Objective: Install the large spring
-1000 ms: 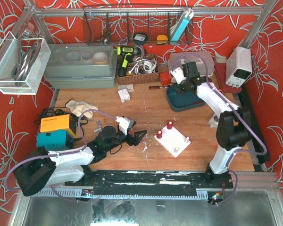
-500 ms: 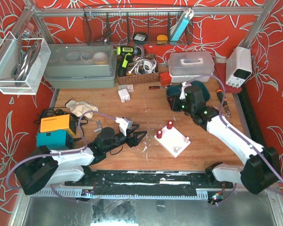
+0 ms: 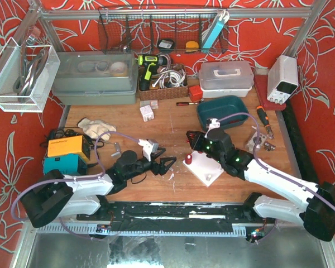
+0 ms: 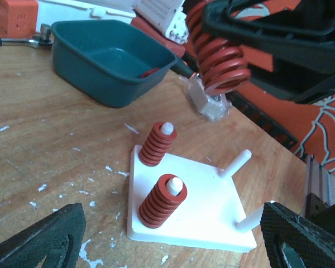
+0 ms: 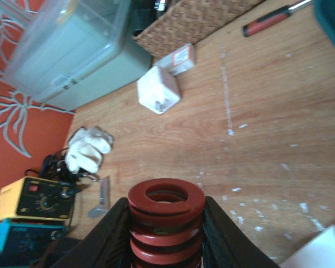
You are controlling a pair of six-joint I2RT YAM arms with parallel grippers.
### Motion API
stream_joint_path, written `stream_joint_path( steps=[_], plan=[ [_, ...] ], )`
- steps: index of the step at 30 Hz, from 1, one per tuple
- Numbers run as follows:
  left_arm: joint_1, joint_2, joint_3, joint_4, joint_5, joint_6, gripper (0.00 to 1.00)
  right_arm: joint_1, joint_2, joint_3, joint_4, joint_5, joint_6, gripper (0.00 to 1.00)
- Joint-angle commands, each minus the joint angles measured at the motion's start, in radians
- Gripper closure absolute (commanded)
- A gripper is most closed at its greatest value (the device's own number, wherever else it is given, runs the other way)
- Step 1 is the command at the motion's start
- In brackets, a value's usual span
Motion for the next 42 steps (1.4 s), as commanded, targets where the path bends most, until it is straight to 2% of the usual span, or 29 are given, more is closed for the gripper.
stream_joint_path(
  steps=[1, 18, 29, 30, 34, 42],
  plan=[
    [-0.004, 0.025, 0.031, 0.021, 0.037, 0.008, 0.14, 0.095, 0.016, 0.009, 0.131, 0.117, 0.047, 1.0],
    [-0.004, 0.0, 0.029, 0.013, 0.046, 0.009, 0.15, 0.332, 0.192, 0.095, 0.182, 0.245, 0.006, 1.0],
    [-0.004, -0.016, 0.014, 0.034, 0.072, 0.02, 0.31, 0.408, 0.186, 0.071, 0.16, 0.262, -0.02, 1.0],
    [-0.004, -0.015, 0.014, 0.034, 0.074, 0.025, 0.35, 0.41, 0.182, 0.07, 0.159, 0.253, -0.028, 1.0],
    [-0.004, -0.014, 0.009, 0.052, 0.115, 0.062, 0.6, 0.411, 0.158, 0.059, 0.117, 0.219, -0.06, 1.0],
    [-0.006, -0.009, -0.003, 0.084, 0.129, 0.127, 0.87, 0.41, 0.083, 0.051, 0.009, 0.195, -0.13, 1.0]
  ],
)
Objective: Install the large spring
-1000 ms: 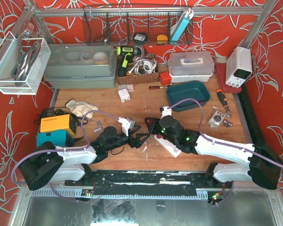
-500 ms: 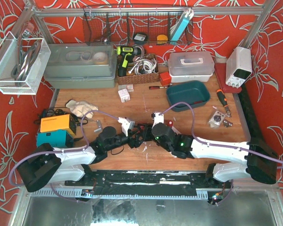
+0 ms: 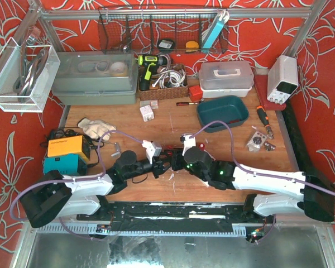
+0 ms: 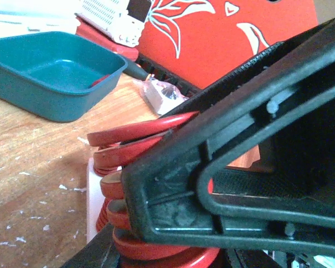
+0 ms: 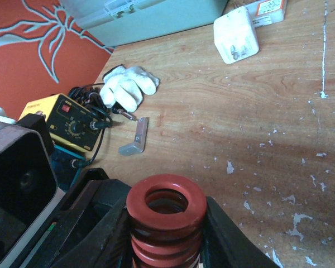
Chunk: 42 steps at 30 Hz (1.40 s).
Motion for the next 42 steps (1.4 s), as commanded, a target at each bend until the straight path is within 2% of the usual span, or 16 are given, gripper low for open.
stream_joint_path(
  steps=[1, 4, 9, 19, 27, 33, 37, 39, 40, 42],
  plan=[
    [0.004, -0.002, -0.018, 0.057, 0.004, 0.072, 0.9, 0.006, -0.049, 0.002, -0.093, -0.03, -0.07, 1.0],
    [-0.011, 0.011, -0.031, 0.094, 0.013, 0.132, 0.98, 0.001, -0.063, 0.009, -0.127, -0.051, -0.078, 1.0],
    [-0.038, 0.03, -0.035, 0.106, -0.003, 0.196, 1.0, -0.007, -0.092, 0.015, -0.145, -0.061, -0.051, 0.76],
    [-0.053, 0.012, -0.061, 0.136, 0.005, 0.252, 1.0, -0.061, -0.117, 0.06, -0.26, -0.121, -0.055, 0.49],
    [-0.054, 0.016, -0.061, 0.14, 0.024, 0.262, 1.0, -0.069, -0.056, 0.089, -0.23, -0.24, -0.088, 0.41],
    [-0.057, 0.013, -0.066, 0.149, 0.042, 0.269, 1.0, -0.072, 0.0, 0.104, -0.222, -0.247, -0.071, 0.4],
    [-0.059, 0.004, -0.07, 0.149, 0.048, 0.277, 1.0, -0.079, 0.006, 0.103, -0.206, -0.263, -0.069, 0.44],
    [-0.06, 0.002, -0.071, 0.15, 0.048, 0.28, 1.0, -0.082, -0.004, 0.092, -0.192, -0.266, -0.073, 0.51],
    [-0.06, 0.003, -0.071, 0.149, 0.047, 0.28, 1.0, -0.084, -0.01, 0.083, -0.177, -0.269, -0.076, 0.58],
    [-0.06, 0.004, -0.071, 0.149, 0.043, 0.276, 1.0, -0.087, -0.024, 0.062, -0.147, -0.281, -0.084, 0.79]
  ],
)
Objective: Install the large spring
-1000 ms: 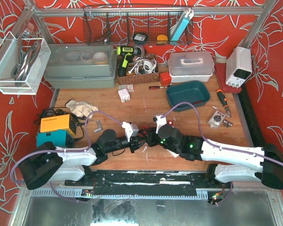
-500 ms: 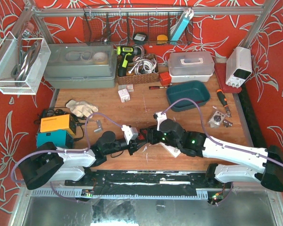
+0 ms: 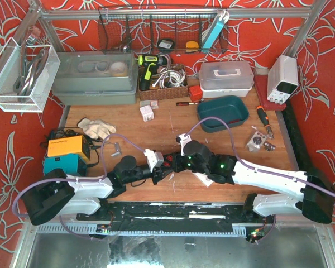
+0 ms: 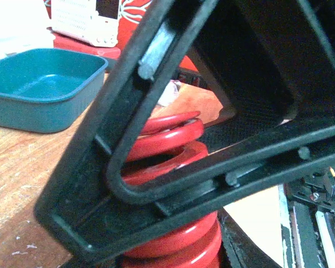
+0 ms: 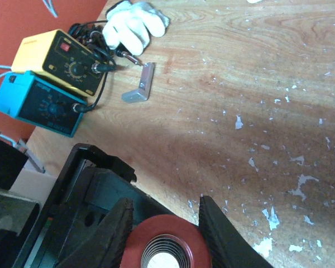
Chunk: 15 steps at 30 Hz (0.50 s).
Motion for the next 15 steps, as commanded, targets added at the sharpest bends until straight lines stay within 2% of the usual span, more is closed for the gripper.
stream_joint_path(
  steps=[1, 2, 3, 8, 10, 15],
  plan=[
    [-0.007, -0.018, -0.005, 0.068, 0.004, 0.014, 1.0, -0.014, -0.04, -0.025, 0.077, -0.028, -0.021, 0.87],
    [-0.007, -0.019, -0.005, 0.066, -0.011, 0.006, 0.95, -0.014, -0.049, -0.034, 0.091, -0.029, -0.031, 0.94],
    [-0.007, -0.021, -0.004, 0.063, -0.031, -0.009, 0.84, -0.014, -0.061, -0.044, 0.102, -0.028, -0.046, 1.0],
    [-0.007, -0.029, 0.036, -0.039, -0.141, -0.07, 0.17, -0.014, -0.155, -0.09, 0.08, 0.094, -0.16, 1.0],
    [-0.007, -0.019, 0.052, -0.073, -0.179, -0.087, 0.06, -0.014, -0.203, -0.103, 0.019, 0.214, -0.202, 1.0],
    [-0.004, 0.006, 0.064, -0.088, -0.24, -0.126, 0.0, -0.014, -0.372, -0.159, -0.118, 0.49, -0.261, 1.0]
  ],
)
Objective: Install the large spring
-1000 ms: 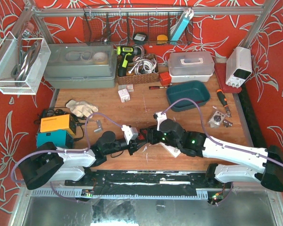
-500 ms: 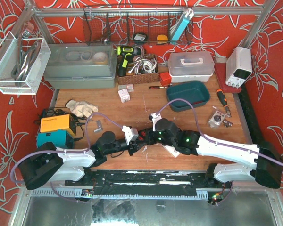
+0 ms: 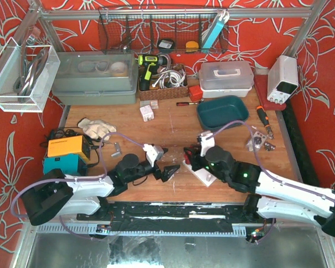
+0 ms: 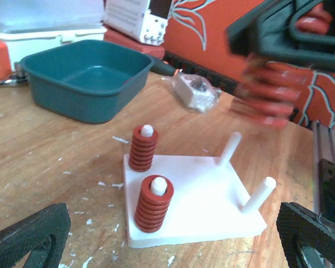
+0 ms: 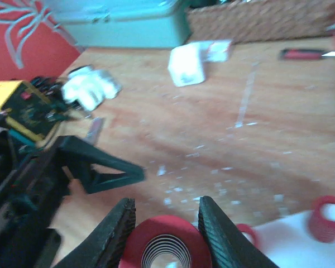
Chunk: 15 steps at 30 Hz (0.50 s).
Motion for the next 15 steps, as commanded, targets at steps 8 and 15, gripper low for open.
stream_joint_path(
  steps=[8, 15],
  plan=[
    [0.013, 0.007, 0.091, -0.232, -0.43, -0.144, 0.0, -0.005, -0.322, -0.104, -0.452, 0.621, 0.151, 1.0],
    [0.015, -0.058, 0.065, -0.26, -0.548, -0.139, 0.0, -0.005, -0.283, -0.118, -0.613, 0.62, 0.314, 1.0]
  ],
)
